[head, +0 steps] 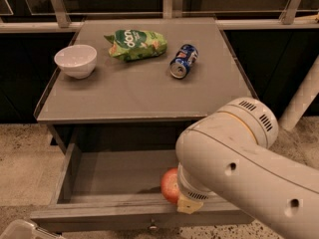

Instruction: Place apple into top drawer

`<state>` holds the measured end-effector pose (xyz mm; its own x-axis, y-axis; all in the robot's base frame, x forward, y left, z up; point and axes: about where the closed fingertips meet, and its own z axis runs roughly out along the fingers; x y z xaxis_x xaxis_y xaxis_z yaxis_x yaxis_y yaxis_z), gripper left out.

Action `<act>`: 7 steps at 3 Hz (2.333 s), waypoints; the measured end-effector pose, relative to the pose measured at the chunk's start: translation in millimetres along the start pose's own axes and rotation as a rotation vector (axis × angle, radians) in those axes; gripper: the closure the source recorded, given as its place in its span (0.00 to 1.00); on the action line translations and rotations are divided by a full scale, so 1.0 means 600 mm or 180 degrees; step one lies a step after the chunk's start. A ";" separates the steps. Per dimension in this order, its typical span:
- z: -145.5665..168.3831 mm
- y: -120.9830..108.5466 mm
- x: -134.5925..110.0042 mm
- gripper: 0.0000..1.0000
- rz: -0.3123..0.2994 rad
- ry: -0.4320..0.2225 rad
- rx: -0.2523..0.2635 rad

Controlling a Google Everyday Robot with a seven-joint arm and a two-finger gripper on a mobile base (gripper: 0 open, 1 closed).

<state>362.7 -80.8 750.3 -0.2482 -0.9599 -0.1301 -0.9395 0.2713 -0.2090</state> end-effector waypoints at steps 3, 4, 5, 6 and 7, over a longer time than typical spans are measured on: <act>0.095 -0.108 0.062 1.00 0.0066 -0.0158 -0.0239; 0.118 -0.103 0.077 1.00 0.0158 -0.0262 -0.0349; 0.158 -0.089 0.098 1.00 0.0320 -0.0380 -0.0507; 0.158 -0.089 0.098 1.00 0.0320 -0.0380 -0.0507; 0.174 -0.121 0.101 1.00 0.0405 -0.0389 -0.0433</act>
Offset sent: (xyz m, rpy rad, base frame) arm 0.0755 -0.0498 -0.0272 0.0498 0.0408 0.0312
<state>440.3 -151.0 656.7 -0.3441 -0.9007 -0.2652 -0.9277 0.3697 -0.0518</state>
